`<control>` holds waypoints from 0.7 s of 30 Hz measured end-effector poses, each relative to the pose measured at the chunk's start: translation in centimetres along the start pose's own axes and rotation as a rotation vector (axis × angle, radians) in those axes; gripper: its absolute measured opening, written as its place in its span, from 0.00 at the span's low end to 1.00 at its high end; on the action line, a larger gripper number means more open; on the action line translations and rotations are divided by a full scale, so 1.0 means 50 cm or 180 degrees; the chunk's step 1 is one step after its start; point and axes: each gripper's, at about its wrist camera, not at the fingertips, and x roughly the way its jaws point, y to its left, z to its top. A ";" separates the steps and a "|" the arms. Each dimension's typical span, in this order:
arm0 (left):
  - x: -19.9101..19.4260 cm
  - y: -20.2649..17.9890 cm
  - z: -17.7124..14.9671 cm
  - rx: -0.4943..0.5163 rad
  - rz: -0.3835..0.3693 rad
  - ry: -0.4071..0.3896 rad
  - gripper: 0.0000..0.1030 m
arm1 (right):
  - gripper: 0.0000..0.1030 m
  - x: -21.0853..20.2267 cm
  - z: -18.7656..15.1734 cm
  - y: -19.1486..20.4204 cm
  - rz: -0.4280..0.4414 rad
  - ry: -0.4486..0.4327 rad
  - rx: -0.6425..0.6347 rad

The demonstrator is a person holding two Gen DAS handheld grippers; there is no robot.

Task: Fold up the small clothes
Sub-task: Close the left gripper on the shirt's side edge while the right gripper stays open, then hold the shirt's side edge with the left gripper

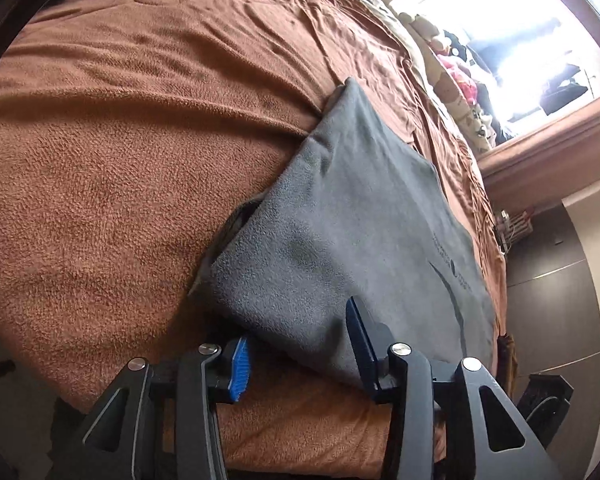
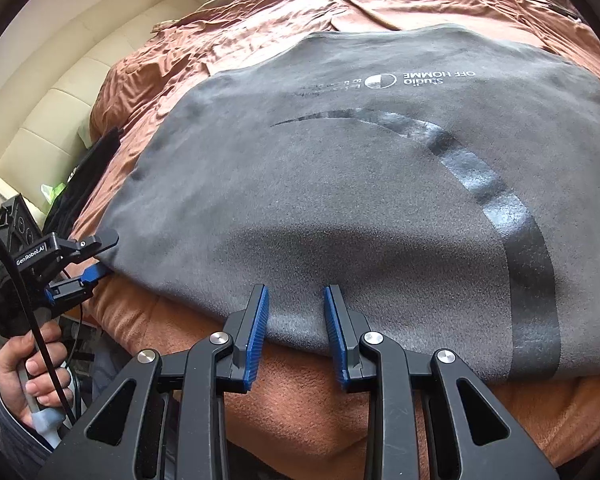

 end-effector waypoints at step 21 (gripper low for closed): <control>-0.022 0.032 0.016 -0.0263 -0.0126 -0.0268 0.07 | 0.24 -0.011 -0.034 0.047 -0.0530 0.0027 -0.0142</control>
